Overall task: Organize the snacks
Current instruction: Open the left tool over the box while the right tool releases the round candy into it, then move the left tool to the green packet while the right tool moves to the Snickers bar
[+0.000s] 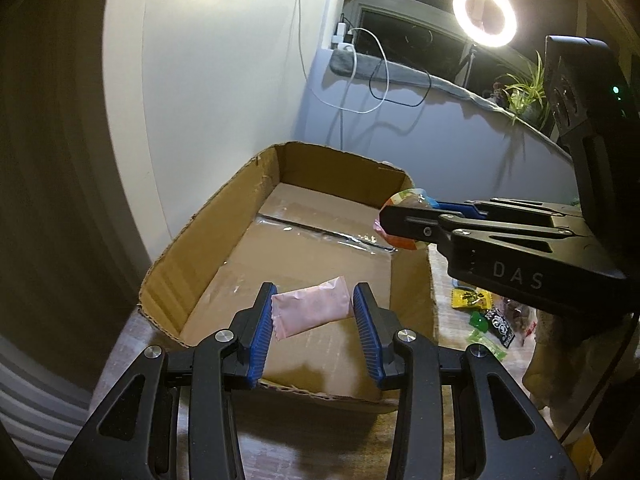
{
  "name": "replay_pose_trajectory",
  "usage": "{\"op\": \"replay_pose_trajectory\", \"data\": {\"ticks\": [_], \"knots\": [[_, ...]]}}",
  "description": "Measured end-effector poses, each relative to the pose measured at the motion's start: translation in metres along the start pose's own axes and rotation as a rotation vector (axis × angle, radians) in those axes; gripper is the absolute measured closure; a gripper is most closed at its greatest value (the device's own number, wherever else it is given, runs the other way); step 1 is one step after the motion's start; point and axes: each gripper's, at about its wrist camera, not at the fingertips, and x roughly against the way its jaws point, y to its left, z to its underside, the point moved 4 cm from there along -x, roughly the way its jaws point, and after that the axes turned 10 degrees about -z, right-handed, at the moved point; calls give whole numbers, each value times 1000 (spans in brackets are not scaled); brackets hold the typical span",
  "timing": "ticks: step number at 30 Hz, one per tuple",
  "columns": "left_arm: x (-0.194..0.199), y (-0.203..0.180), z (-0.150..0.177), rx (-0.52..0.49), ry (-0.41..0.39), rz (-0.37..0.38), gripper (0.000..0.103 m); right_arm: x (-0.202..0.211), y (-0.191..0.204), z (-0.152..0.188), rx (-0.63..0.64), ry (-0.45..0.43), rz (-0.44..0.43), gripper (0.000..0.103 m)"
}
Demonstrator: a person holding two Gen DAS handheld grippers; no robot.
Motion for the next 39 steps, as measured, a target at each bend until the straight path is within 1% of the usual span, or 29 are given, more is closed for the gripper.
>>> {"op": "replay_pose_trajectory", "data": {"ticks": [4,5,6,7,8,9,11,14,19,23,28,33,39], "knots": [[-1,2,0,4,5,-2,63,-5,2,-2,13,6,-3,79],[-1,2,0,3,7,-1,62,-6,3,-2,16,7,3,75],[-1,1,0,4,8,-1,56,-5,3,-3,18,3,7,64],[-1,1,-1,5,6,-2,50,-4,3,-3,19,-2,10,58],[0,1,-1,5,4,-2,49,-2,3,-4,21,-11,20,47],[-1,0,-1,4,5,-1,47,0,3,-5,22,-16,25,41],[-1,0,-1,3,7,-4,45,3,2,-5,22,-24,33,40],[0,-2,0,2,6,-4,45,9,-1,-5,15,-32,48,33],[4,-5,0,-1,5,1,45,21,-6,-2,3,-46,62,29],[7,-8,0,16,10,16,45,34,-9,2,-9,-61,73,23],[13,-21,4,-16,6,-5,45,56,-17,13,-34,-87,92,22],[18,-41,8,-35,20,56,45,87,-30,34,-78,-117,127,22],[20,-64,14,-61,29,105,45,126,-57,68,-151,-139,189,22]]}}
